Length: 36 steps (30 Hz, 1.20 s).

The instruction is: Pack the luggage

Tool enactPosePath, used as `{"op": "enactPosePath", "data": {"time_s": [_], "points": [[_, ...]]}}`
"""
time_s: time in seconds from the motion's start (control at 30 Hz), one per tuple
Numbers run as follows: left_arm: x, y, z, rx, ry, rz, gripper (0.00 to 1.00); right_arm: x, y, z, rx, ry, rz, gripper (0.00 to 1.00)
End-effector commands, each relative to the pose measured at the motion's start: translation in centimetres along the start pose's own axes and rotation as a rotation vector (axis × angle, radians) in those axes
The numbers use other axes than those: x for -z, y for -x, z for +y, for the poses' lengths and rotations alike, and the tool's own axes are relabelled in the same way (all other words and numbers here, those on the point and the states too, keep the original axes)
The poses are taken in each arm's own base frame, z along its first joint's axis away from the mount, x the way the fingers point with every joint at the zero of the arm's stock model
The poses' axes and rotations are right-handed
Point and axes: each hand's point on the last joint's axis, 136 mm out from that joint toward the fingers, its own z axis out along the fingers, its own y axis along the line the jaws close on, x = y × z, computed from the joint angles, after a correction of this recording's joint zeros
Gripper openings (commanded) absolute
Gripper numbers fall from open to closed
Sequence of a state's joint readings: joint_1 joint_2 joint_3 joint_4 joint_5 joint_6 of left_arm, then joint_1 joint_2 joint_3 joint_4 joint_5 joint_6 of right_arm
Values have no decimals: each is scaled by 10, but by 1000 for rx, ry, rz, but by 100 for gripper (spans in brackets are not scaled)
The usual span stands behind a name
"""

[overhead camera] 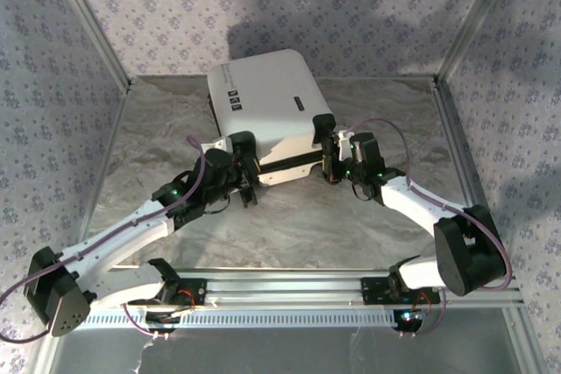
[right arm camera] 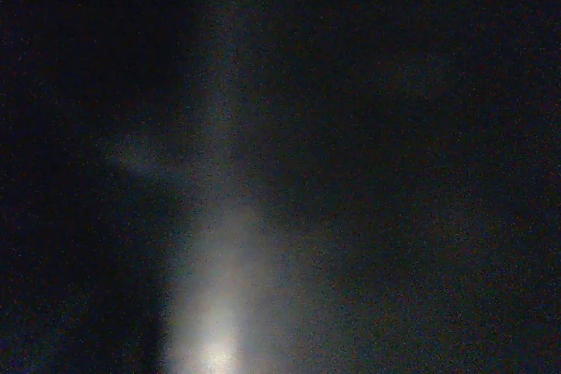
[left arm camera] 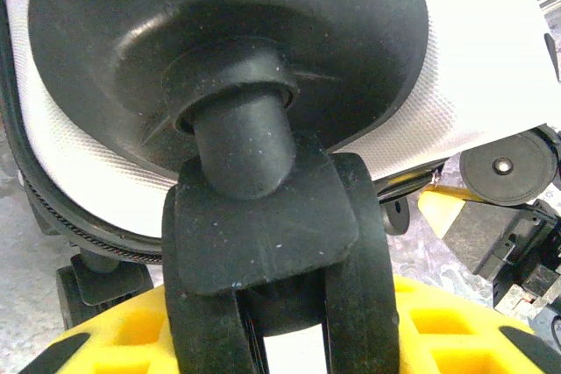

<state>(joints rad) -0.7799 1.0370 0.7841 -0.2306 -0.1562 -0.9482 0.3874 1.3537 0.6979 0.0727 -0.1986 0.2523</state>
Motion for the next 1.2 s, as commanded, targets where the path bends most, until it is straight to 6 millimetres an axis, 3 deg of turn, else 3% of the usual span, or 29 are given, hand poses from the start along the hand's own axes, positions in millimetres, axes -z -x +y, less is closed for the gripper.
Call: {"op": "enactPosePath", "data": {"time_s": [0.0, 0.2, 0.37, 0.57, 0.77, 0.87, 1.0, 1.17], "points": [[69, 59, -72, -76, -307, -195, 0, 5, 6, -57, -56, -241, -47, 0], [77, 72, -52, -58, -306, -208, 0, 1, 14, -75, -86, -243, -61, 0], [77, 87, -39, -153, -290, -211, 0, -7, 14, -31, -49, 58, -76, 0], [65, 110, -17, -210, -210, -205, 0, -11, -14, 24, 26, 263, -10, 0], [78, 158, 34, -196, 9, -316, 0, -10, -39, 81, 110, 394, 33, 0], [81, 178, 50, -175, 67, -324, 0, -8, -45, 107, 152, 442, 44, 0], [81, 191, 51, -172, 77, -317, 4, -10, -43, 122, 174, 470, 44, 0], [79, 176, 31, -158, -11, -241, 26, -21, -42, 122, 175, 467, 55, 0]]}}
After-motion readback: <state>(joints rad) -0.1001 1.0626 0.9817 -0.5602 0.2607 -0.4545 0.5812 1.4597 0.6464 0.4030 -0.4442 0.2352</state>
